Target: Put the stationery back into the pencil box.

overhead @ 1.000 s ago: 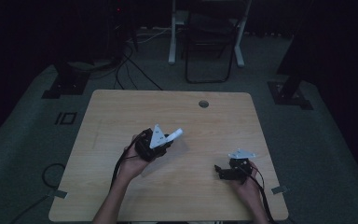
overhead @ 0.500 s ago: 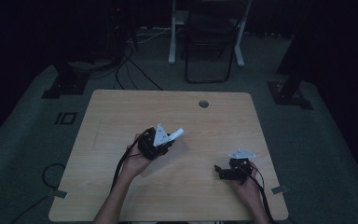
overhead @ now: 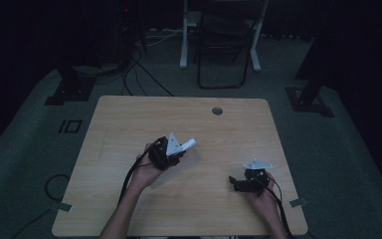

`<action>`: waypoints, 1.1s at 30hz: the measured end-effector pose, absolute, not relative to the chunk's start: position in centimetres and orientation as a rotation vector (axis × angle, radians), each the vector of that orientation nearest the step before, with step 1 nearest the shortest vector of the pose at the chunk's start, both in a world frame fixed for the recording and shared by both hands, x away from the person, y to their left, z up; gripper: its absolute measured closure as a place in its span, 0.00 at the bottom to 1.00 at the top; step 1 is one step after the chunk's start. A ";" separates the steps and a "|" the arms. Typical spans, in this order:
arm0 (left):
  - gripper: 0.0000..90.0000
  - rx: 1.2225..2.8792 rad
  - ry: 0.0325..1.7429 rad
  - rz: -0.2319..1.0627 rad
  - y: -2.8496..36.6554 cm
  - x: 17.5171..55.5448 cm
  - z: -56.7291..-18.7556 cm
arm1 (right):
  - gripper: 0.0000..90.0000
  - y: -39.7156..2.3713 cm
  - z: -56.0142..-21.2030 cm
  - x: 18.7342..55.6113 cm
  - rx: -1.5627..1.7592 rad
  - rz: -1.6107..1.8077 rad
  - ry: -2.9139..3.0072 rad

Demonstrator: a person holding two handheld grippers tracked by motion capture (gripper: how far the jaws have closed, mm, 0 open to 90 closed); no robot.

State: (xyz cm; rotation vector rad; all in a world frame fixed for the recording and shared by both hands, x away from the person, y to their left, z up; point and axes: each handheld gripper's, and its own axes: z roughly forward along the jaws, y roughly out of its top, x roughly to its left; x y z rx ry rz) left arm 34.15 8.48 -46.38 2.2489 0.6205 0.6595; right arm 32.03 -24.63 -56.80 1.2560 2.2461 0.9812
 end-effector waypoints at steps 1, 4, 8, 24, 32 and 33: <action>0.79 2.253 0.621 0.662 8.5 34.2 -46.4 | 0.14 -24.6 -56.8 32.0 1.256 0.981 2.246; 0.79 2.260 0.621 0.663 8.5 34.1 -46.7 | 0.14 -24.6 -56.8 32.0 1.256 0.981 2.246; 0.79 2.264 0.627 0.645 8.5 34.1 -47.4 | 0.14 -24.6 -56.8 32.0 1.257 0.981 2.246; 0.79 2.322 0.635 0.630 8.3 34.1 -49.2 | 0.14 -24.6 -56.8 32.0 1.256 0.980 2.247; 0.79 2.329 0.647 0.626 8.3 34.4 -49.9 | 0.14 -24.6 -56.8 32.0 1.255 0.980 2.248; 0.79 2.332 0.648 0.629 8.2 34.4 -49.9 | 0.14 -24.6 -56.8 32.0 1.255 0.979 2.247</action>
